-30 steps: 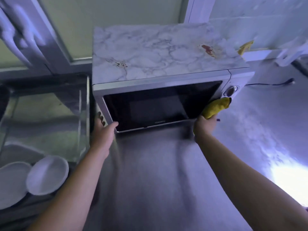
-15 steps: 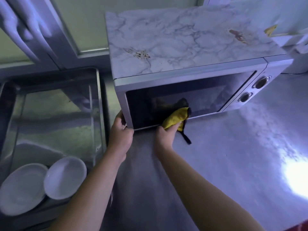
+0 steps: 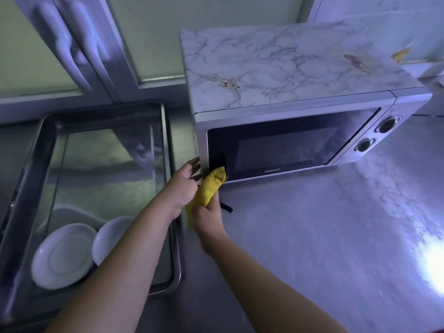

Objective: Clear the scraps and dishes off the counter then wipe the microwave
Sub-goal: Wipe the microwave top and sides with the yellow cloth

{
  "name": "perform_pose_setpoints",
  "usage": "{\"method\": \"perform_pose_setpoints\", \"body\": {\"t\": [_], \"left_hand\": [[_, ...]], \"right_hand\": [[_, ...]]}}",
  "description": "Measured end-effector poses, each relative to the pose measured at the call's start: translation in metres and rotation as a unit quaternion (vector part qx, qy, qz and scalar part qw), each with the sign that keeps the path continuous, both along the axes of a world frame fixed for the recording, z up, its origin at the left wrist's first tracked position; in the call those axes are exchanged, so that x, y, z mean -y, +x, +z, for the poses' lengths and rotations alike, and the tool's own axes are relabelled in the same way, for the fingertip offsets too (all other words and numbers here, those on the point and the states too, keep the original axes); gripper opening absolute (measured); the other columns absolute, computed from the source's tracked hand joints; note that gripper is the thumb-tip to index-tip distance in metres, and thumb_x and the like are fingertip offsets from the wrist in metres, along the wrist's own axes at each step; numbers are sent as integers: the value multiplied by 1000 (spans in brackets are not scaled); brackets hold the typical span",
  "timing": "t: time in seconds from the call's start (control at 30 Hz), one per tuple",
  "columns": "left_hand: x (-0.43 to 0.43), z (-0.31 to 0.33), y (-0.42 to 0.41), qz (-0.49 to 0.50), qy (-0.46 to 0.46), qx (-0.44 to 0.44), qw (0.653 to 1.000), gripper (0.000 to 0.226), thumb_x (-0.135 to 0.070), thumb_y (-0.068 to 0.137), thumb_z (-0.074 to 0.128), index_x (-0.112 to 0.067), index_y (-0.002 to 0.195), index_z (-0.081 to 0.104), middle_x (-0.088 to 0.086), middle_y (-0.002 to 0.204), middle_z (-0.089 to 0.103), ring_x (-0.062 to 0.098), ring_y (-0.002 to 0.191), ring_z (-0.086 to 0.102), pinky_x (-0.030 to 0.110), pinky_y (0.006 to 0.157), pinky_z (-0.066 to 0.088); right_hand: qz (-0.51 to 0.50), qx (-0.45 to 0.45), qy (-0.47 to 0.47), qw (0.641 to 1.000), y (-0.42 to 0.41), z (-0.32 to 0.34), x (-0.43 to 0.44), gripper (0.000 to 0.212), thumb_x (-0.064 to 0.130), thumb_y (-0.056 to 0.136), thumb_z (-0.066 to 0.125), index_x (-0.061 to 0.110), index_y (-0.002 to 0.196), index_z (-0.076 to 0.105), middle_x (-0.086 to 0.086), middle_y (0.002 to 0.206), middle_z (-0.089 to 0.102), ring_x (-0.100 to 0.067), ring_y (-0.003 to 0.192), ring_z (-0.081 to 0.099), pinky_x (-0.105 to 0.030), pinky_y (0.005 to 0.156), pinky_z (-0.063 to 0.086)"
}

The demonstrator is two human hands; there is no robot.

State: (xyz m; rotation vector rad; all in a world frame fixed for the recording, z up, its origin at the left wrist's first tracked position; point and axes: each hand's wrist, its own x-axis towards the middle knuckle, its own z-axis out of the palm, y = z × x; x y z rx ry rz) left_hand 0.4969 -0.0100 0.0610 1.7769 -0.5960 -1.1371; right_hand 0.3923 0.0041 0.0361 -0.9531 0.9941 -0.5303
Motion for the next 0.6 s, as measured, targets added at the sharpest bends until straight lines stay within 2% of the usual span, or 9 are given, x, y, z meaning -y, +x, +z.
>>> {"method": "perform_pose_setpoints", "body": {"t": [0.07, 0.13, 0.2, 0.27, 0.33, 0.43, 0.47, 0.53, 0.6], "left_hand": [[-4, 4, -3, 14, 0, -12, 1000, 79, 23, 83, 28, -24, 142, 51, -5, 140, 58, 12, 124, 57, 21, 88, 50], [-13, 9, -7, 47, 8, -24, 999, 74, 21, 83, 32, -20, 142, 51, -2, 141, 57, 16, 125, 55, 30, 98, 50], [-25, 13, -13, 72, 10, -21, 997, 70, 16, 83, 38, -19, 141, 53, -1, 138, 58, 19, 127, 53, 36, 106, 45], [-39, 18, -24, 65, -10, -15, 998, 60, 10, 86, 45, -21, 136, 58, -2, 133, 61, 16, 124, 55, 33, 103, 44], [-52, 22, -44, 53, -36, -12, 998, 47, 1, 90, 51, -23, 127, 64, -6, 123, 66, 11, 117, 59, 27, 96, 46], [-69, 26, -81, 61, -77, 9, 995, 32, -6, 92, 58, -31, 102, 74, -11, 99, 74, 4, 97, 67, 12, 76, 48], [-73, 28, -94, 57, -93, 11, 994, 31, -7, 92, 59, -33, 96, 75, -11, 95, 75, 3, 92, 68, 12, 73, 49], [-80, 32, -117, 46, -123, 6, 991, 29, -12, 91, 62, -38, 95, 75, -13, 95, 75, 3, 92, 68, 13, 74, 50], [-81, 37, -133, 34, -140, 0, 990, 26, -28, 86, 66, -46, 104, 70, -19, 103, 72, 0, 99, 66, 15, 79, 52]], "right_hand": [[31, -12, 15, 999, -24, 4, 11, 45, 1, 73, 50, 30, 105, 63, 19, 79, 73, -9, 80, 67, -21, 64, 56], [36, -23, 54, 998, -51, 11, 23, 40, -10, 76, 52, 22, 94, 67, 11, 72, 74, -18, 78, 66, -28, 62, 56], [14, -16, 101, 995, -79, 18, 31, 39, -10, 74, 54, 15, 100, 69, -4, 83, 76, -31, 84, 67, -38, 73, 58], [0, 3, 137, 991, -105, 27, 35, 52, -3, 63, 58, 8, 113, 67, -16, 103, 75, -38, 94, 68, -49, 87, 56], [-4, 24, 161, 987, -129, 36, 37, 60, 2, 61, 57, 3, 121, 65, -22, 117, 71, -42, 102, 68, -54, 94, 53], [-3, 68, 179, 982, -159, 49, 38, 53, 3, 66, 52, 3, 116, 71, -22, 119, 70, -41, 103, 69, -53, 93, 54], [-2, 86, 184, 979, -167, 53, 39, 52, 3, 67, 50, 2, 114, 73, -22, 120, 70, -41, 104, 69, -53, 93, 55], [6, 113, 189, 975, -182, 61, 40, 49, 3, 69, 47, 4, 108, 77, -22, 119, 70, -39, 102, 71, -51, 84, 59], [17, 119, 185, 975, -194, 69, 40, 47, 3, 70, 47, 5, 105, 78, -21, 117, 71, -38, 100, 72, -47, 76, 61]]}}
